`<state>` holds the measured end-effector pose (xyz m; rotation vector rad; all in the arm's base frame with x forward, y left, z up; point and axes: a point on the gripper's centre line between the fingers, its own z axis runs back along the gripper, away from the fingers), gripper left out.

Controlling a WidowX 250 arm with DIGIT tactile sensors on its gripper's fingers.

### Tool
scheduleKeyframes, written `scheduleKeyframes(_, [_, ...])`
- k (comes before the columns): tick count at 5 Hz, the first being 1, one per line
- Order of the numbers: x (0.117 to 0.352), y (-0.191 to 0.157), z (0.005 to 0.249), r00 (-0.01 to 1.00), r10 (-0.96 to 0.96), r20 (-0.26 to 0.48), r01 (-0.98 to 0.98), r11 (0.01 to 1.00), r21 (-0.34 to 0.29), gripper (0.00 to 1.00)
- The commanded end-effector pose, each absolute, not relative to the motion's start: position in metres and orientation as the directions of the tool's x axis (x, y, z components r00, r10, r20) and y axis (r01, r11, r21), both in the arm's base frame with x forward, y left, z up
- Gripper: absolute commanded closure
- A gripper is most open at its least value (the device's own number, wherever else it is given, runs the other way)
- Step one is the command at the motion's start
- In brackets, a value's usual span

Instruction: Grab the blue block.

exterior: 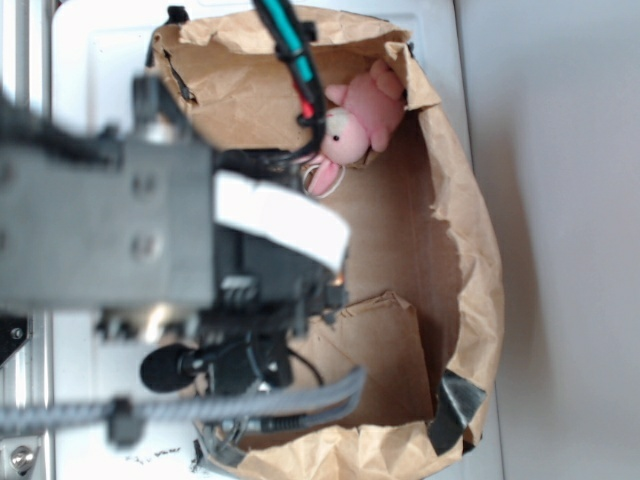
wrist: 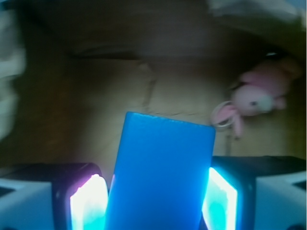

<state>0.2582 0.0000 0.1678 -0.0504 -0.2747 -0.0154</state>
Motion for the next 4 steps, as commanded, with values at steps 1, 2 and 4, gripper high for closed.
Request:
scheduleKeyframes(1, [0.282, 0.0369, 0.2163, 0.947, 0.04, 0.319, -0.03, 0.999, -0.037, 1.0])
scheduleKeyframes(2, [0.2787, 0.0412, 0.221, 0.948, 0.048, 0.316, -0.035, 0.998, -0.046, 1.0])
scheduleKeyframes(4, [0.2795, 0.044, 0.2153, 0.941, 0.086, 0.327, -0.084, 0.996, -0.02, 1.0])
